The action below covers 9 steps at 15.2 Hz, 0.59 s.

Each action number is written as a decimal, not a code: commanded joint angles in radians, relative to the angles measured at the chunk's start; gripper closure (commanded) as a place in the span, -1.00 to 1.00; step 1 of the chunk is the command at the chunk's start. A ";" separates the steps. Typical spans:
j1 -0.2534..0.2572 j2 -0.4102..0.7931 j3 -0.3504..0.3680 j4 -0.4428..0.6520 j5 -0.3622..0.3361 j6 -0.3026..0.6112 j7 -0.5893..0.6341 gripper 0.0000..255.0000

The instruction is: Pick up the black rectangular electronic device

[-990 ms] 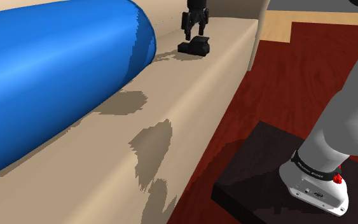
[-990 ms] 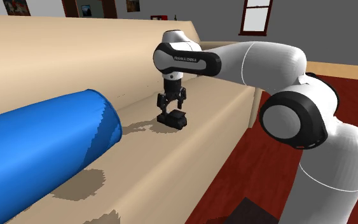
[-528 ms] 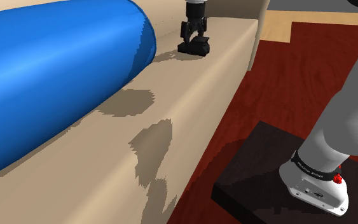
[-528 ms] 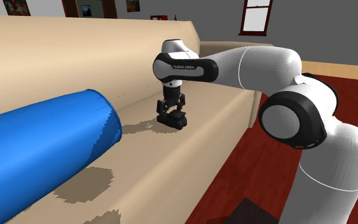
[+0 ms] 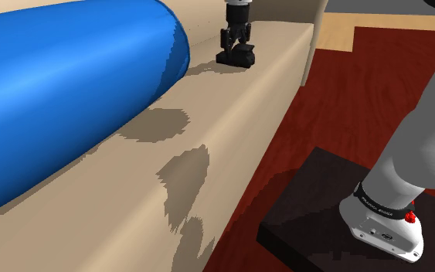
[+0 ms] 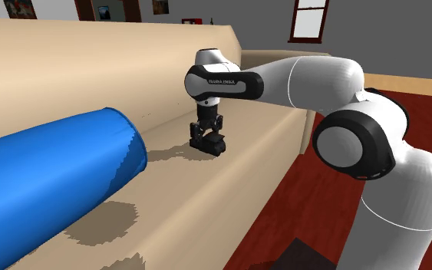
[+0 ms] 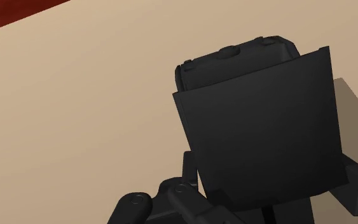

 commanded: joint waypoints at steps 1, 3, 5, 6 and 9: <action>0.000 0.001 0.000 -0.002 0.000 0.000 0.000 1.00; -0.001 0.001 -0.001 0.001 0.000 -0.002 -0.001 1.00; -0.001 0.005 -0.001 0.032 0.000 -0.030 -0.001 1.00; -0.001 0.007 -0.001 0.048 0.001 -0.044 -0.001 1.00; -0.002 0.015 -0.001 0.099 0.001 -0.087 -0.002 1.00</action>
